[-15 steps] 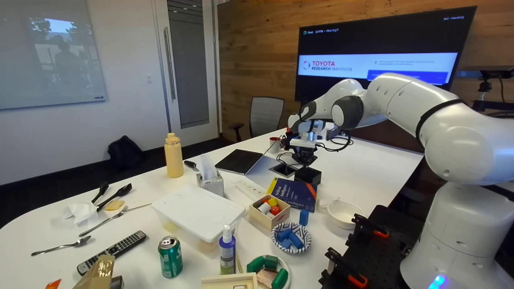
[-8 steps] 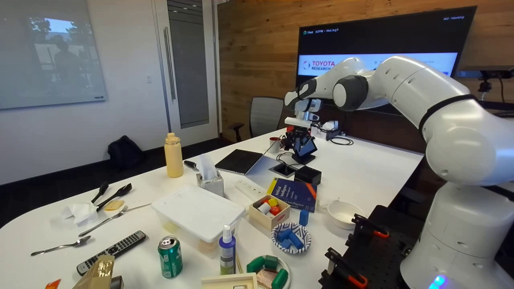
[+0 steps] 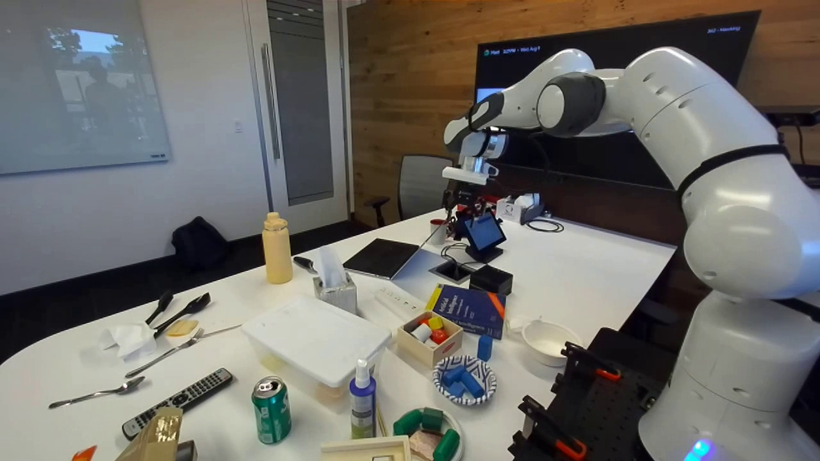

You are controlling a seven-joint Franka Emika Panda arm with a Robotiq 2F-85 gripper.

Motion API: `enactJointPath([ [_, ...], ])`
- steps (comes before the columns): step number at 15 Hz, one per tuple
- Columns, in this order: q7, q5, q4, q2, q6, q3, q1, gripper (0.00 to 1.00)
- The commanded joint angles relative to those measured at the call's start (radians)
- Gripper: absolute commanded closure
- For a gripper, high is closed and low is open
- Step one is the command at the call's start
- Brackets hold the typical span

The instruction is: Press a button on the black device

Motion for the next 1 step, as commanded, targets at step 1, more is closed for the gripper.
enactJointPath([
  [1,0.006,-0.017,-0.241,-0.166,0.051,-0.002,0.058,0.0],
])
